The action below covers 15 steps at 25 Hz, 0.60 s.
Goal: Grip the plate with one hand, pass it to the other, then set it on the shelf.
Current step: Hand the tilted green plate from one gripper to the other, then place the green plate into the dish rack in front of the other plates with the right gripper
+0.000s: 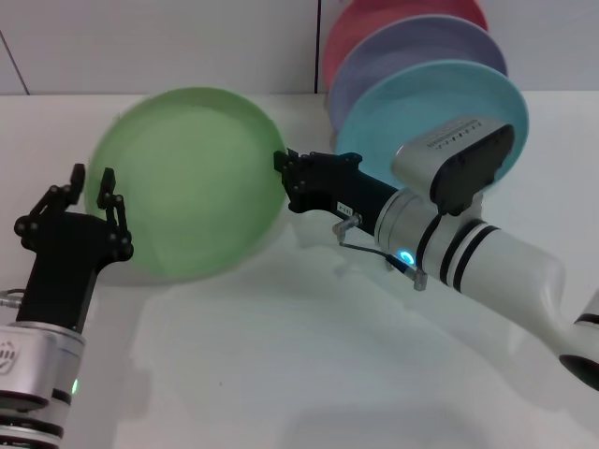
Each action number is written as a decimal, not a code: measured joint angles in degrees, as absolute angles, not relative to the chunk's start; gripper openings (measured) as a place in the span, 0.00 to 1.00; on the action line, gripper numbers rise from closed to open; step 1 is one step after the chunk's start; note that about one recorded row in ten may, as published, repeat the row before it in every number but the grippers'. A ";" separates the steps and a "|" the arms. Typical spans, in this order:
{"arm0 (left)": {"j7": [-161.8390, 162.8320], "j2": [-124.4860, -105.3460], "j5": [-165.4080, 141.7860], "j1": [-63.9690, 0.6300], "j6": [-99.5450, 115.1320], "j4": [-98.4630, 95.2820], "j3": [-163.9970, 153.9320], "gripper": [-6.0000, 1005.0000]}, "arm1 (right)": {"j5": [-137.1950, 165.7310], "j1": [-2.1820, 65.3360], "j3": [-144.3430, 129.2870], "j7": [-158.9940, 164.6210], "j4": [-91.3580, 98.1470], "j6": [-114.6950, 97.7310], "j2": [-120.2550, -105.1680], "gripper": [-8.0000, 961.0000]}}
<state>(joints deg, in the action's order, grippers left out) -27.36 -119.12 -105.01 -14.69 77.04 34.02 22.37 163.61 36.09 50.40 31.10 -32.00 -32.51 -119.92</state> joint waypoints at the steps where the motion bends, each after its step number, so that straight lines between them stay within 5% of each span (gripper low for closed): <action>1: -25.97 -119.04 -105.01 -14.66 77.17 33.56 22.49 0.14 | 162.84 36.32 50.27 31.10 -31.67 -32.47 -119.92 0.03; 10: -24.00 -118.89 -105.01 -14.19 78.53 32.60 22.76 0.35 | 161.44 36.93 50.24 30.98 -30.82 -32.40 -119.90 0.03; 15: -20.59 -118.68 -105.09 -13.41 83.35 32.88 22.43 0.62 | 160.93 37.05 50.23 30.89 -30.71 -32.47 -119.88 0.03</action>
